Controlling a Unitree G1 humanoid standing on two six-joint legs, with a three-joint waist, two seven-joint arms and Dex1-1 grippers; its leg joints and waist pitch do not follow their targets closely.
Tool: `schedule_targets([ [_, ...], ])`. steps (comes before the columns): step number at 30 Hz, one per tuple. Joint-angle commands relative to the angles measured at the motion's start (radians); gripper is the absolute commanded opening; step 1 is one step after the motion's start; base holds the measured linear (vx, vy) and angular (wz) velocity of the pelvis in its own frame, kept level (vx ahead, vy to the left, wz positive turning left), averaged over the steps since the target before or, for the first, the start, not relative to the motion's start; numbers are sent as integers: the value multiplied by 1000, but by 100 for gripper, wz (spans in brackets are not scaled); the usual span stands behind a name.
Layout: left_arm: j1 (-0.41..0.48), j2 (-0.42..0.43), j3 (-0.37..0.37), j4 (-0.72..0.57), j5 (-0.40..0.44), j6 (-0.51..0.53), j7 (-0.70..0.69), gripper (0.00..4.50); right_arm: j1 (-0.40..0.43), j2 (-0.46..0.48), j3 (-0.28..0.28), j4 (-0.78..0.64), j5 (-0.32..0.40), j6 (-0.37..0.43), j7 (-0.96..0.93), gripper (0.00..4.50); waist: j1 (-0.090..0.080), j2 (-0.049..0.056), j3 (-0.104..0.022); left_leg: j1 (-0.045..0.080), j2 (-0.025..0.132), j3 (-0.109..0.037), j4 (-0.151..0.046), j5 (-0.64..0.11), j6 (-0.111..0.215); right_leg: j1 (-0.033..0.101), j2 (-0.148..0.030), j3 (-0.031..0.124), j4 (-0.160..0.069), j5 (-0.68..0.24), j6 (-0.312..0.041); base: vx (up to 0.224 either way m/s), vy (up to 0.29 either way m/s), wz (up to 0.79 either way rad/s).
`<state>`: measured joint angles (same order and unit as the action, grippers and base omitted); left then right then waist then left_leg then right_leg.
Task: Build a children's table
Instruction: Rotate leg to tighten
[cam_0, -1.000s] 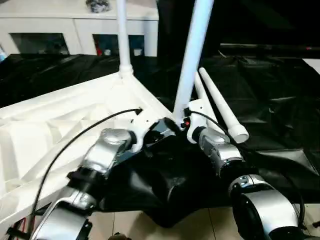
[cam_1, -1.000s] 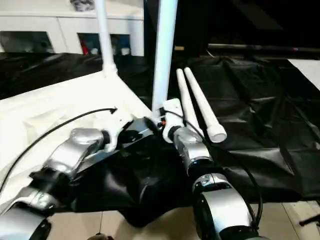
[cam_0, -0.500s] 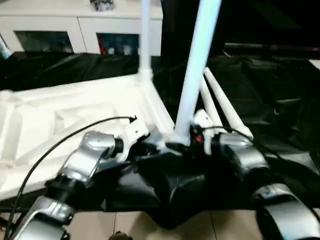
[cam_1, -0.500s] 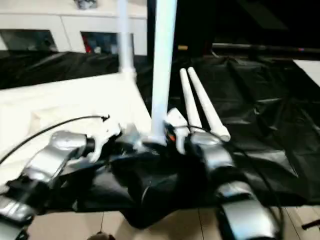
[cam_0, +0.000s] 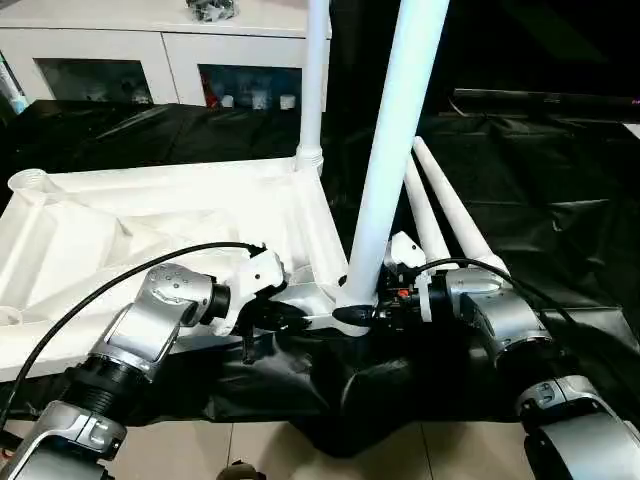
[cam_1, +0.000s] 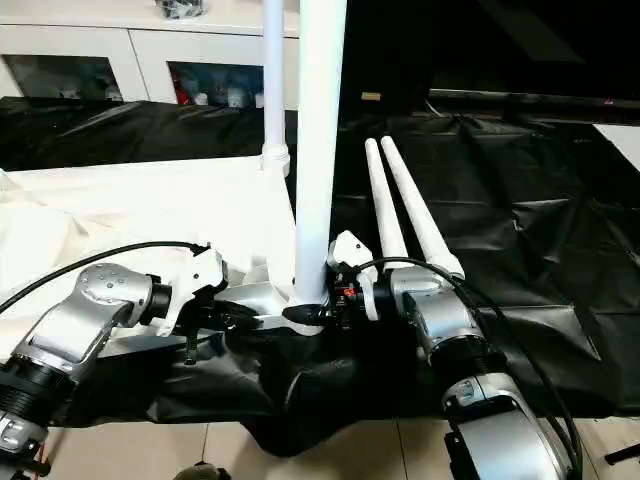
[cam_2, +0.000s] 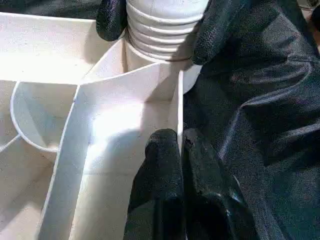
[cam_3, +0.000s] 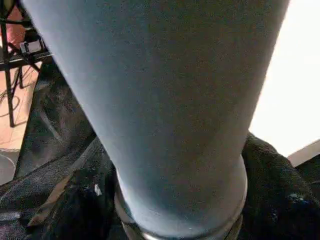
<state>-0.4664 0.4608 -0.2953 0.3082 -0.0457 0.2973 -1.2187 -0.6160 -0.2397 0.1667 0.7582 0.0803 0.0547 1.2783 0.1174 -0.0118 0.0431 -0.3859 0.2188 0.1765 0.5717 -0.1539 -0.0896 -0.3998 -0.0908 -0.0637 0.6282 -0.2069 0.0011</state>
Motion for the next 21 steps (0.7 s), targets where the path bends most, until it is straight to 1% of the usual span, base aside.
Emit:
schedule_targets([
  [1, -9, -41, -9, -34, -31, -5, 20, 0, 11, 46, 23, -10, 4, 15, -27, 283, 0, 1, -63, 20, 13, 5, -59, -198, 37, 46, -43, 35, -66, -72, -243, 0, 0, 0],
  [2, -21, -72, -1, -16, -24, 11, 66, 0, 2, 89, -12, 20, 9, 19, -138, 277, -3, 2, -62, 21, 12, 5, -61, -199, 27, 44, -44, 37, -67, -81, -240, 0, 0, 0],
  [3, -21, -72, -1, -16, -24, 11, 66, 0, 2, 89, -12, 20, 9, 19, -138, 277, -5, 3, -61, 22, 12, 5, -62, -207, 22, 43, -44, 37, -69, -93, -239, 0, 0, 0],
  [4, -32, -88, 4, 0, -16, 21, 98, 0, -10, 106, -25, 51, -2, 8, -211, 277, -5, 2, -61, 22, 11, 4, -62, -215, 18, 44, -45, 37, -71, -108, -236, 0, 0, 0],
  [6, -55, -119, 15, 35, 4, 41, 163, 0, -36, 136, -50, 114, -21, -4, -352, 276, -15, 0, -59, 24, 10, 4, -66, -234, -4, 40, -45, 39, -74, -147, -229, 0, 0, 0],
  [7, -73, -141, 21, 63, 20, 51, 213, 0, -55, 158, -72, 155, -24, -2, -446, 275, -17, 1, -58, 25, 10, 2, -68, -245, -11, 40, -46, 38, -76, -167, -225, 0, 0, 0],
  [8, -86, -157, 25, 84, 32, 57, 249, 0, -67, 173, -86, 179, -21, 3, -500, 274, -23, 2, -58, 27, 9, 1, -68, -253, -22, 39, -46, 39, -79, -188, -218, 0, 0, 0],
  [9, -96, -168, 29, 99, 40, 61, 278, 0, -76, 185, -97, 196, -18, 7, -539, 274, -22, 0, -60, 26, 10, 1, -66, -255, -21, 42, -48, 39, -80, -186, -213, 0, 0, 0],
  [10, -126, -212, 51, 144, 55, 85, 376, 0, -101, 221, -115, 243, -19, 9, -648, 274, -24, 4, -59, 24, 10, 1, -67, -249, -22, 41, -46, 40, -77, -176, -211, 0, 0, 0],
  [11, -146, -241, 67, 171, 61, 104, 441, 0, -117, 246, -123, 271, -20, 9, -717, 274, -25, 2, -63, 27, 8, 1, -64, -235, -27, 41, -45, 39, -76, -155, -212, 0, 0, 0],
  [12, -146, -241, 67, 171, 61, 104, 441, 0, -117, 246, -123, 271, -20, 9, -717, 274, -25, 2, -63, 27, 8, 1, -64, -235, -27, 41, -45, 39, -76, -155, -212, 0, 0, 0],
  [13, -160, -264, 78, 190, 65, 117, 490, 0, -130, 268, -130, 293, -25, 11, -779, 274, -24, 3, -63, 26, 8, 1, -64, -228, -25, 42, -45, 38, -76, -145, -212, 0, 0, 0],
  [15, -179, -305, 88, 214, 74, 133, 561, 0, -157, 306, -131, 335, -45, 2, -863, 274, -21, 0, -64, 22, 7, 2, -63, -213, -17, 44, -44, 37, -75, -119, -207, 0, 0, 0],
  [16, -179, -305, 88, 214, 74, 133, 561, 0, -157, 306, -131, 335, -45, 2, -863, 274, -21, -3, -64, 21, 6, 2, -63, -211, -14, 45, -44, 37, -75, -115, -206, 0, 0, 0],
  [18, -180, -322, 85, 215, 83, 133, 568, 0, -174, 325, -135, 364, -48, -22, -854, 274, -17, -1, -64, 21, 7, 2, -62, -217, -5, 45, -46, 37, -76, -114, -201, 0, 0, 0],
  [19, -180, -322, 85, 215, 83, 133, 568, 0, -174, 325, -135, 364, -48, -22, -854, 330, -17, -1, -64, 21, 7, 2, -62, -217, -5, 45, -46, 37, -76, -114, -201, 0, 0, 0],
  [20, -173, -322, 76, 206, 81, 122, 545, 0, -188, 335, -158, 378, -25, -28, -828, 344, -16, 0, -64, 20, 7, 2, -63, -219, 0, 45, -45, 37, -76, -114, -197, 0, 0, 0],
  [21, -165, -315, 71, 196, 74, 112, 522, 0, -195, 334, -163, 382, -21, -33, -819, 344, -18, -11, -62, 19, 7, 3, -64, -221, 5, 46, -44, 36, -78, -119, -195, 0, 0, 0],
])
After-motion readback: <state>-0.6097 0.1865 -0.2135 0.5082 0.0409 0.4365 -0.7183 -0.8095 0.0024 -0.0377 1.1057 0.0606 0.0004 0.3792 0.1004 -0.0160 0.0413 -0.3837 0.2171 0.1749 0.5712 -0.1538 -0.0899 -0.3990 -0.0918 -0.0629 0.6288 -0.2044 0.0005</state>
